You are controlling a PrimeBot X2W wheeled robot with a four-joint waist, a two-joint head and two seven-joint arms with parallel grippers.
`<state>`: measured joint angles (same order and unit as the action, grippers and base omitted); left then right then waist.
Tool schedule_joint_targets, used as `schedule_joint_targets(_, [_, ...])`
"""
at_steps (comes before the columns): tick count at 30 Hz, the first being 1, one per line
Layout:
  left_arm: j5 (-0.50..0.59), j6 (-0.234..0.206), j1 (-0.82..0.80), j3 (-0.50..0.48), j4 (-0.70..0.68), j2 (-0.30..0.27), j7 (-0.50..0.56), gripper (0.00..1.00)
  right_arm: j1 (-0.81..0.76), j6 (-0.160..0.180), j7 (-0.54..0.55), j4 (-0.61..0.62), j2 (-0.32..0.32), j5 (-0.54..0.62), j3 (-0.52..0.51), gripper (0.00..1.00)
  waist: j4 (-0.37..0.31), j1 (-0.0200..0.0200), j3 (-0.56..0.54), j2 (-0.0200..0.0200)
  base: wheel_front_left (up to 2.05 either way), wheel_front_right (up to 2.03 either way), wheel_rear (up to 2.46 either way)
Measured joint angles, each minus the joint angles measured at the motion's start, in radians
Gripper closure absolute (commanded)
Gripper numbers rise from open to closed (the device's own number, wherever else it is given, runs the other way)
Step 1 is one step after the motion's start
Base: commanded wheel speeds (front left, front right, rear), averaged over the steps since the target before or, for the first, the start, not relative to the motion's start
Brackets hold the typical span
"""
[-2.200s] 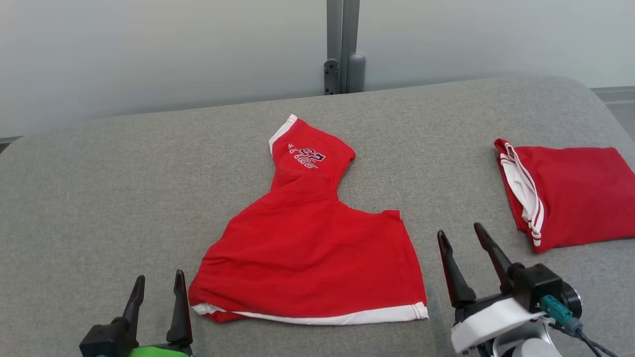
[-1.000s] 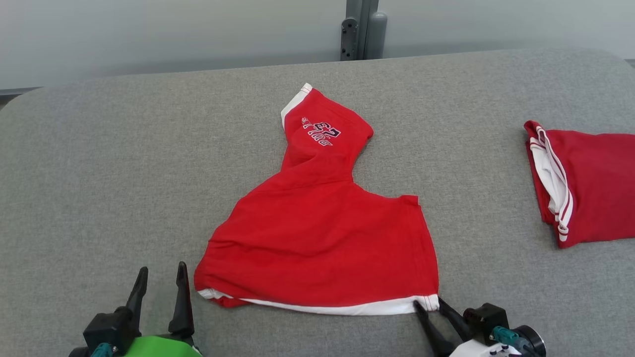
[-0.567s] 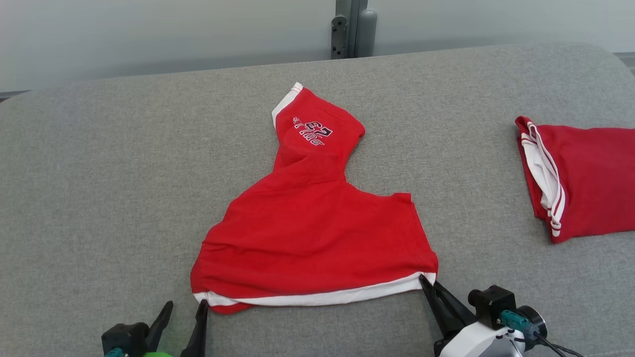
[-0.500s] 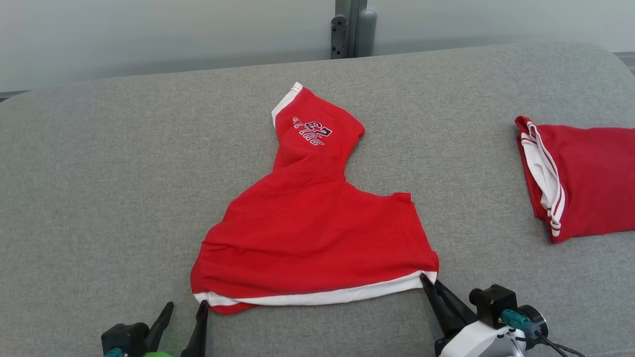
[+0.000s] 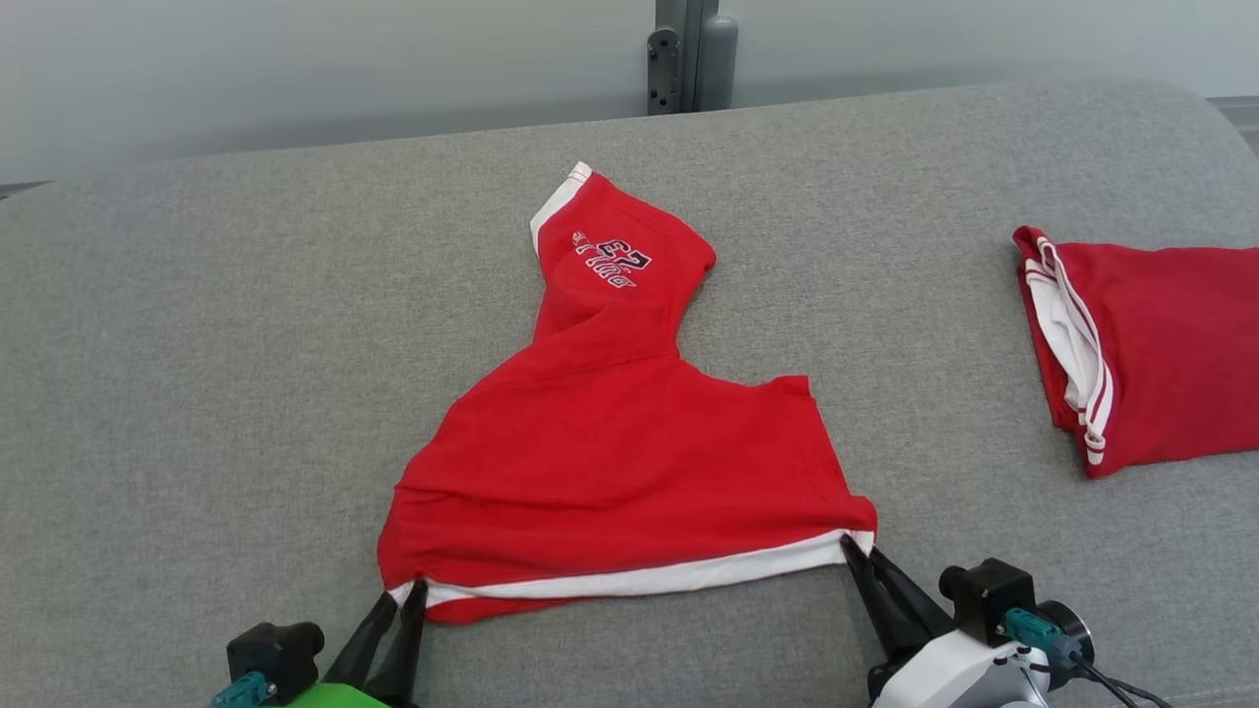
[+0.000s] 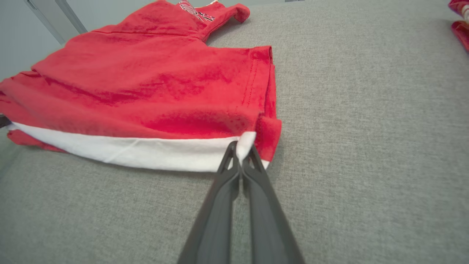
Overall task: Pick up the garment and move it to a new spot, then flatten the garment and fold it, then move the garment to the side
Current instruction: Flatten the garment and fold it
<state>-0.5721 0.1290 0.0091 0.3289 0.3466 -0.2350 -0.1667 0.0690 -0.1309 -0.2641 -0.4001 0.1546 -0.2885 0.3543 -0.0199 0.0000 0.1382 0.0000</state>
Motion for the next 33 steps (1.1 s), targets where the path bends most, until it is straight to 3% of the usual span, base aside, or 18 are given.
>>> schedule_joint_targets(1, [-0.003,0.0,-0.002,0.005,0.005,-0.002,-0.003,0.81,0.0,0.0,0.0,0.001,0.0,0.0,-0.001,1.0,-0.001,0.0,0.0,0.0,0.0,0.0,0.0])
schedule_joint_targets(2, [-0.008,0.0,-0.006,0.012,0.01,-0.004,-0.006,0.98,0.0,0.0,0.0,0.002,0.0,0.0,-0.003,1.0,-0.001,0.0,-0.001,0.0,0.0,0.0,0.0])
schedule_joint_targets(3, [-0.011,0.0,-0.008,0.02,0.011,-0.006,-0.007,1.0,0.0,0.0,0.0,0.003,0.0,0.0,-0.005,1.0,-0.002,0.0,-0.001,0.0,0.0,0.0,0.0])
schedule_joint_targets(12, [-0.082,0.0,-0.018,0.029,-0.093,-0.031,-0.065,1.0,0.006,0.0,0.0,0.08,-0.001,-0.077,-0.042,1.0,-0.004,0.0,-0.03,0.0,0.0,0.0,0.0])
schedule_joint_targets(21, [-0.246,0.0,-0.049,0.005,-0.405,-0.072,-0.077,1.0,0.039,0.0,0.046,0.355,0.068,-0.242,-0.093,1.0,-0.018,0.0,-0.109,0.0,0.0,0.0,0.0])
schedule_joint_targets(28, [-0.358,-0.011,-0.128,-0.029,-0.632,-0.113,0.035,1.0,0.039,0.0,0.134,0.607,0.103,-0.336,-0.16,1.0,-0.048,0.0,-0.157,0.0,0.0,0.0,0.0])
schedule_joint_targets(33, [-0.411,-0.042,-0.243,-0.03,-0.706,-0.15,0.167,1.0,0.063,0.0,0.207,0.718,0.107,-0.366,-0.201,1.0,-0.076,0.0,-0.165,0.0,0.0,0.0,0.0])
